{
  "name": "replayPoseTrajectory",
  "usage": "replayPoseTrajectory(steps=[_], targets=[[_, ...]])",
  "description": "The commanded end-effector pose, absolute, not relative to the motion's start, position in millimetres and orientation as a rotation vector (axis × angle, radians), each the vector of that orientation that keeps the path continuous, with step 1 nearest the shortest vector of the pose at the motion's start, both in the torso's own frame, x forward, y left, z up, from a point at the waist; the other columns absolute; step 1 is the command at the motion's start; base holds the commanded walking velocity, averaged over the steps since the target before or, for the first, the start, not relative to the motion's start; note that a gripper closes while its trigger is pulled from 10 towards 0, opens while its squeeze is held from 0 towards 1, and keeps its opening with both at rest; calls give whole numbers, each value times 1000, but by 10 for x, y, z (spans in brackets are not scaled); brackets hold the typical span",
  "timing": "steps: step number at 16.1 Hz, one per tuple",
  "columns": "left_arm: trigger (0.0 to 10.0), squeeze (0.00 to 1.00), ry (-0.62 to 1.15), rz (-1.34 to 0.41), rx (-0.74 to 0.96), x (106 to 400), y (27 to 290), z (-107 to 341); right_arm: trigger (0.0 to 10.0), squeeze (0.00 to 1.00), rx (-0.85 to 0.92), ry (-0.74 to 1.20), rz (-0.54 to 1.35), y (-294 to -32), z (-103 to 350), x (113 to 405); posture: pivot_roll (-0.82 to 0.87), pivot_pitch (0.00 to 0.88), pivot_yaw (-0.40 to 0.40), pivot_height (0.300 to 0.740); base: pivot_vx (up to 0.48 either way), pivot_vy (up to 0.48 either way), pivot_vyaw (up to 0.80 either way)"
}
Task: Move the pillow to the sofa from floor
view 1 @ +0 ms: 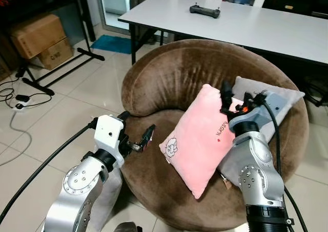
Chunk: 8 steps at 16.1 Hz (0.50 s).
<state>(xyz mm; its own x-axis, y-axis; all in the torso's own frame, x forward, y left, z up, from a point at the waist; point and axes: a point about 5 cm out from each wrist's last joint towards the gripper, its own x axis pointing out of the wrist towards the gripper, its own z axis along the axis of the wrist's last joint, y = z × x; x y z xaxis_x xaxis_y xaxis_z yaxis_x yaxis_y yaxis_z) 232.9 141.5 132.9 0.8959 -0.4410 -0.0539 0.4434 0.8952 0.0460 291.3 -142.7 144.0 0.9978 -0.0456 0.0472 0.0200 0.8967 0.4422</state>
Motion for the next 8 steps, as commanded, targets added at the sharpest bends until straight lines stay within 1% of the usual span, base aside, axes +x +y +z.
replayPoseTrajectory(steps=[1, 3, 5, 6, 7, 8], targets=[[10000, 0, 40, -426, 82, 2323, 1435, 1304, 10000, 0, 416, -24, 22, -1348, 1461, 2921, 118, 0, -31, 740, 0, 0, 0], [10000, 0, 27, -388, 99, 2321, 1453, 1310, 10000, 0, 429, 50, 31, -1342, 1398, 2927, 124, 0, -36, 740, 0, 0, 0], [10000, 0, 20, -345, 140, 2292, 1483, 1303, 10000, 0, 271, 132, 82, -1418, 1299, 2923, 133, 0, -46, 740, 0, 0, 0], [10000, 0, 37, -328, 164, 2263, 1506, 1270, 10000, 0, 176, 213, 107, -1472, 1217, 2878, 134, 0, -50, 740, 0, 0, 0], [10000, 0, 49, -307, 167, 2231, 1529, 1240, 10000, 0, 182, 244, 135, -1524, 1178, 2817, 133, 0, -56, 740, 0, 0, 0], [10000, 0, 56, -273, 150, 2210, 1554, 1230, 10000, 0, 208, 288, 95, -1618, 1143, 2771, 133, 0, -56, 740, 0, 0, 0]])
